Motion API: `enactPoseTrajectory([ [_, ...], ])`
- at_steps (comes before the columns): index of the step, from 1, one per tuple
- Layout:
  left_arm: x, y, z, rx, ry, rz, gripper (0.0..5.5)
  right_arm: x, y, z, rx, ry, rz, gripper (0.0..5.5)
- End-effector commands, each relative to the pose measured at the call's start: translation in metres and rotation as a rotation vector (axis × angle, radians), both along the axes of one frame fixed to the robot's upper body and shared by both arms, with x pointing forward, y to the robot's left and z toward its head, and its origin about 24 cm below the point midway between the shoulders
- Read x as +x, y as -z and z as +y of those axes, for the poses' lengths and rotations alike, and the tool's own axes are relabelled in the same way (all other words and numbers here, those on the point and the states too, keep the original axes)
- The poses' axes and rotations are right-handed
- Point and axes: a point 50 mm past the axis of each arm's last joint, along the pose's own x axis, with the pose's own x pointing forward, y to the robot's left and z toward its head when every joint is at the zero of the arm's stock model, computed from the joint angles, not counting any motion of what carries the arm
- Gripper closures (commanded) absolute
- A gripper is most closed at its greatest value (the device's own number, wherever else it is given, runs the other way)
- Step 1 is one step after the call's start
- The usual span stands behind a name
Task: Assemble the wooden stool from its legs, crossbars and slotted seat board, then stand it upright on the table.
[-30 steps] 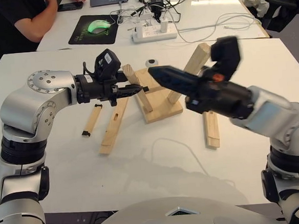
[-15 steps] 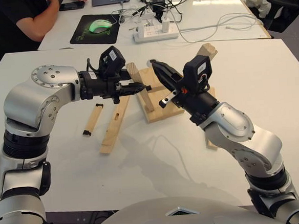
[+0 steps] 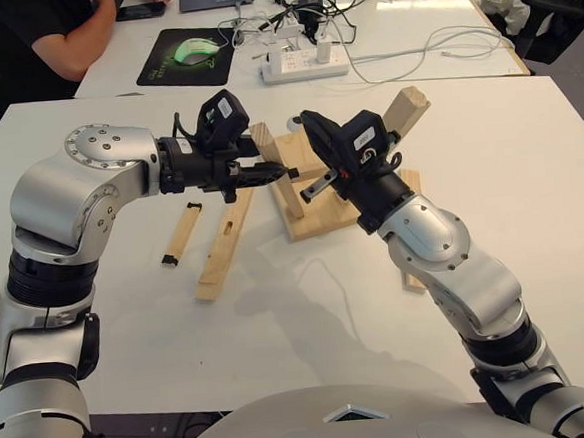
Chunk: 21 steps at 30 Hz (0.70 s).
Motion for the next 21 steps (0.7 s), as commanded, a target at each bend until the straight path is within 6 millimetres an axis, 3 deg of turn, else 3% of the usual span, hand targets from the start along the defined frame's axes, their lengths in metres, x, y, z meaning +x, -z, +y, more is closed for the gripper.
enactPoseTrajectory([
  [1,0.0,0.002,-0.005,0.009,0.036,0.029,3.47,0.005,0.007,0.002,-0.077,0.024,0.024,5.5],
  [7,0.0,0.001,-0.007,0.01,0.044,0.024,3.47,0.005,0.06,0.002,-0.298,0.011,0.31,5.5],
  [9,0.0,0.002,-0.006,0.011,0.043,0.024,3.47,0.004,0.062,0.002,-0.311,-0.001,0.324,5.5],
  [12,0.0,0.002,-0.005,0.01,0.035,0.025,3.47,0.012,0.043,0.001,-0.223,0.014,0.258,5.5],
  [15,0.0,0.003,-0.004,0.009,0.029,0.026,3.47,0.021,-0.006,-0.01,-0.034,0.11,-0.003,5.5],
  [17,-0.001,0.003,-0.003,0.008,0.026,0.026,3.47,0.019,-0.027,-0.017,0.041,0.146,-0.123,5.5],
  [19,-0.001,0.003,-0.002,0.009,0.022,0.027,3.47,0.016,-0.034,-0.02,0.075,0.149,-0.172,5.5],
  [21,-0.001,0.003,-0.002,0.009,0.02,0.027,3.47,0.015,-0.028,-0.017,0.053,0.119,-0.151,5.5],
])
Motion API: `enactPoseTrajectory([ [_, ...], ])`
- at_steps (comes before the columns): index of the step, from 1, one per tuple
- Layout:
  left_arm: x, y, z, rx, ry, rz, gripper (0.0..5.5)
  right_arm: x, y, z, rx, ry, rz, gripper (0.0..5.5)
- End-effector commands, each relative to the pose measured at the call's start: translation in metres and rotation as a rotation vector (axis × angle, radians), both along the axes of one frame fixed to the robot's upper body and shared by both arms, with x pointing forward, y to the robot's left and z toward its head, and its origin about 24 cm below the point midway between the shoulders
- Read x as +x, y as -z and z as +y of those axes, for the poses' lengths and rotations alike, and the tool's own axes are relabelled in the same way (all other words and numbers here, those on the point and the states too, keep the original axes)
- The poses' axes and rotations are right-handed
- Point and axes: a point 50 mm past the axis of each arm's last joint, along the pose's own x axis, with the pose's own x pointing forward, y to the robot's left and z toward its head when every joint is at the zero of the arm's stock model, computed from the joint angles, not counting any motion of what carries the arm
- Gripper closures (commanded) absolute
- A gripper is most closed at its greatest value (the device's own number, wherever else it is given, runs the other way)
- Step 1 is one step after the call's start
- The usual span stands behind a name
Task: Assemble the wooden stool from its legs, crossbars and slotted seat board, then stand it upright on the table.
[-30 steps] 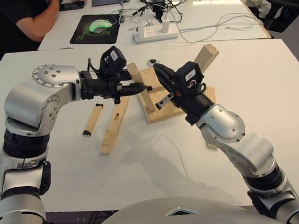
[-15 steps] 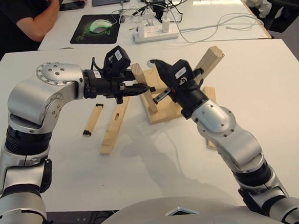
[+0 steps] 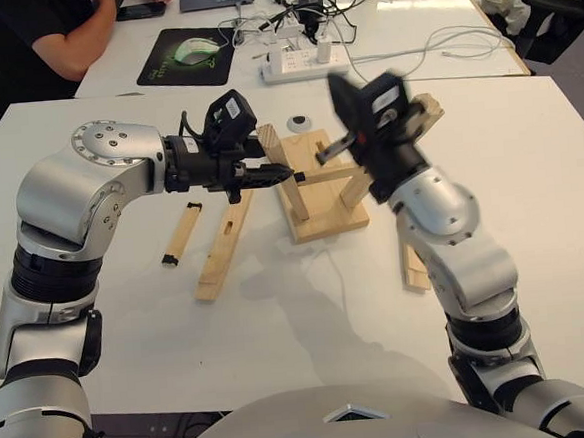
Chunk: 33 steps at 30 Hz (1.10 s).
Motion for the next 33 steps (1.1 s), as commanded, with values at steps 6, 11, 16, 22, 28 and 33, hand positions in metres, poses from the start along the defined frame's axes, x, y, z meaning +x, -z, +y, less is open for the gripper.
enactPoseTrajectory([
  [6,-0.001,0.002,0.001,0.004,-0.001,0.021,3.47,-0.008,0.084,0.017,-0.289,-0.152,0.446,5.5],
  [11,-0.002,0.003,0.002,0.005,-0.002,0.023,3.47,-0.001,0.06,0.017,-0.108,-0.151,0.381,5.5],
  [16,-0.001,0.003,0.005,0.009,-0.013,0.024,3.47,0.007,0.011,0.005,0.329,-0.218,0.243,5.5],
  [22,0.0,0.004,0.012,0.021,-0.026,0.023,3.47,0.032,-0.05,-0.054,0.863,-0.273,0.172,5.5],
  [28,-0.001,0.002,0.015,0.024,-0.031,0.021,3.47,0.039,-0.053,-0.149,0.962,-0.032,0.132,5.5],
  [33,0.0,0.001,0.015,0.031,-0.016,0.02,3.47,0.04,-0.009,-0.175,0.765,0.237,0.282,5.5],
])
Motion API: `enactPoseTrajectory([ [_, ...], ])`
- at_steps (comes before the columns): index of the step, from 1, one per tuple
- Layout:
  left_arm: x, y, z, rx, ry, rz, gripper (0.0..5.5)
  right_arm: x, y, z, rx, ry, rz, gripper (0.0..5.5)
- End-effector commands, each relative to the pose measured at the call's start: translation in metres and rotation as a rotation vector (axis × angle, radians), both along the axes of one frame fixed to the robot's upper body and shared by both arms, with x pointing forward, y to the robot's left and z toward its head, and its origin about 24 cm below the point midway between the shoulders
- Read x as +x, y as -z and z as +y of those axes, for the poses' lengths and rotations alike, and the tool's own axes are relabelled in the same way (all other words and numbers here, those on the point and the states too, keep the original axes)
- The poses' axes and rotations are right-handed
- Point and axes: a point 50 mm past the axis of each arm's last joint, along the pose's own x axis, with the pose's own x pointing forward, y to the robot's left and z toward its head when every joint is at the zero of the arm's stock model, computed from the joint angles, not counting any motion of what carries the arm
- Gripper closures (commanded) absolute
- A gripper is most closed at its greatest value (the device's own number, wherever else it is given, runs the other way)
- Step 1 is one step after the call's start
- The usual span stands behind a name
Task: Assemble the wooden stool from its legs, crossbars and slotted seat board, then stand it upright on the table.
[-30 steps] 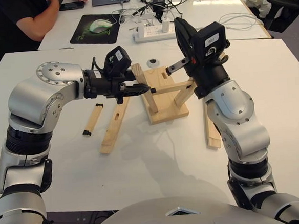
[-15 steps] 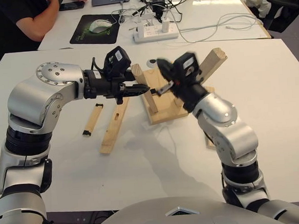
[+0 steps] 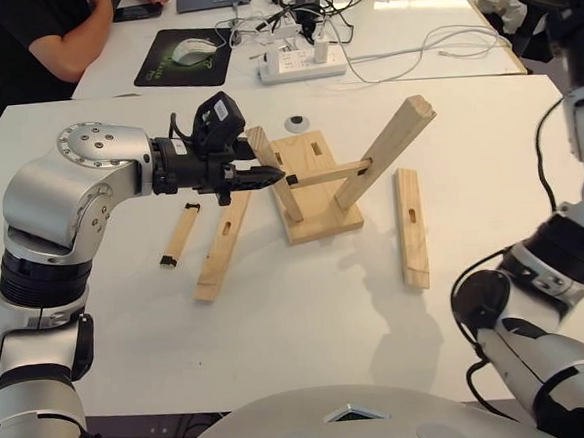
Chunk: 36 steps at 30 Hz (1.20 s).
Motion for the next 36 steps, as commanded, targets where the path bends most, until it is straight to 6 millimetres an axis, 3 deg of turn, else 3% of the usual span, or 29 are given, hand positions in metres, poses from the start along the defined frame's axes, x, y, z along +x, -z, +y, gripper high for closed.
enactPoseTrajectory([
  [1,0.002,0.001,0.004,0.024,-0.005,0.016,3.47,0.001,0.045,-0.001,-0.106,0.015,0.219,5.5],
  [5,0.003,0.001,0.001,0.031,0.014,0.02,3.47,-0.002,0.056,0.021,-0.133,-0.063,0.254,5.5],
  [7,0.002,0.003,-0.002,0.032,0.025,0.025,3.47,-0.004,0.064,0.053,-0.234,-0.218,0.294,5.5],
  [9,0.001,0.004,-0.009,0.03,0.056,0.032,3.47,-0.016,0.071,0.097,-0.319,-0.45,0.299,5.5],
  [11,-0.002,0.004,-0.02,0.02,0.097,0.038,3.47,-0.026,0.075,0.117,-0.4,-0.56,0.31,5.5],
  [15,-0.006,0.005,-0.024,0.017,0.11,0.045,3.47,-0.018,0.086,0.09,-0.488,-0.417,0.412,5.5],
  [21,-0.004,0.004,-0.015,0.032,0.079,0.045,3.47,-0.012,0.087,0.016,-0.43,0.079,0.482,5.5],
  [26,-0.004,0.003,-0.011,0.035,0.061,0.041,3.47,-0.014,0.084,-0.002,-0.339,0.178,0.471,5.5],
  [31,-0.004,0.004,-0.009,0.034,0.052,0.043,3.47,-0.012,0.086,0.006,-0.332,0.1,0.483,5.5],
  [33,-0.004,0.004,-0.009,0.034,0.048,0.043,3.47,-0.009,0.087,0.033,-0.392,-0.079,0.475,5.5],
  [36,-0.005,0.004,-0.012,0.031,0.06,0.045,3.47,-0.026,0.085,0.101,-0.448,-0.521,0.386,5.5],
])
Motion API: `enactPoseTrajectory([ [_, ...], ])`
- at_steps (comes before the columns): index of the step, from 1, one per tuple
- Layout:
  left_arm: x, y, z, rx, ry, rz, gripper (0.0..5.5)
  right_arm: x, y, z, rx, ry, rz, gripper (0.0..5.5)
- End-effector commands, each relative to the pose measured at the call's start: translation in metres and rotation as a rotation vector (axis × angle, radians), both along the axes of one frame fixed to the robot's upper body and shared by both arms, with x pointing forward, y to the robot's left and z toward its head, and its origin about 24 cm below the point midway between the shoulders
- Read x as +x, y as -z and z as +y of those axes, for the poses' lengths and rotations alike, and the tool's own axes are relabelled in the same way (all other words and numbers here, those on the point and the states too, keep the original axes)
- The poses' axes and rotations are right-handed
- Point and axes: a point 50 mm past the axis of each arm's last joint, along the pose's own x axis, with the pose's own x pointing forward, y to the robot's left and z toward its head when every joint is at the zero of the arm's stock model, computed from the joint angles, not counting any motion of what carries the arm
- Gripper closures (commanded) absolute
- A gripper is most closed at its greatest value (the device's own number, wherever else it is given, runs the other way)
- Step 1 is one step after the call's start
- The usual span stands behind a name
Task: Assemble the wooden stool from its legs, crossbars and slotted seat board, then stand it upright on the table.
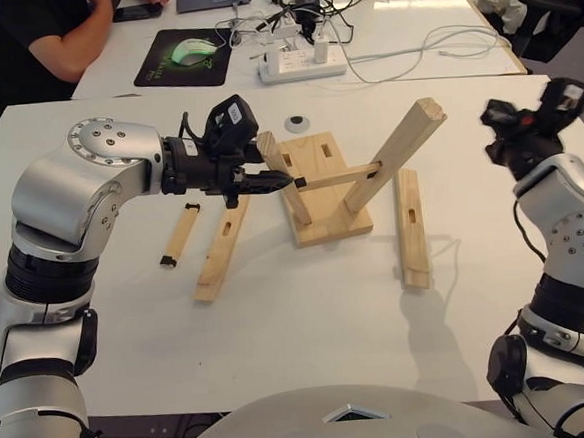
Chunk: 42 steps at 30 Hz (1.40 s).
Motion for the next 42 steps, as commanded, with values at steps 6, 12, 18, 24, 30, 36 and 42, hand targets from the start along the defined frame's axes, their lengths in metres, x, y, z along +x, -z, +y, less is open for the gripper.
enactPoseTrajectory([
  [6,-0.004,0.006,-0.009,0.002,0.044,0.047,3.47,-0.018,-0.003,0.074,0.0,-0.488,0.029,5.5],
  [12,-0.003,0.004,-0.01,0.002,0.045,0.039,3.47,-0.02,0.007,0.074,-0.041,-0.49,0.071,5.5],
  [18,0.003,0.0,-0.001,0.028,0.013,-0.038,3.47,-0.021,0.016,0.074,-0.025,-0.488,0.101,5.5],
  [24,0.006,-0.002,0.014,0.044,-0.027,-0.116,3.47,-0.029,0.032,0.074,-0.067,-0.532,0.21,5.5],
  [30,0.007,-0.006,0.024,0.03,-0.044,-0.133,3.47,-0.032,0.04,0.071,-0.079,-0.543,0.255,5.5],
  [36,0.003,-0.003,0.023,0.004,-0.01,-0.064,2.7,-0.032,0.04,0.073,-0.078,-0.558,0.257,5.5],
  [42,-0.003,0.01,0.032,0.028,-0.011,0.016,1.74,-0.037,0.042,0.072,-0.076,-0.6,0.289,5.5],
])
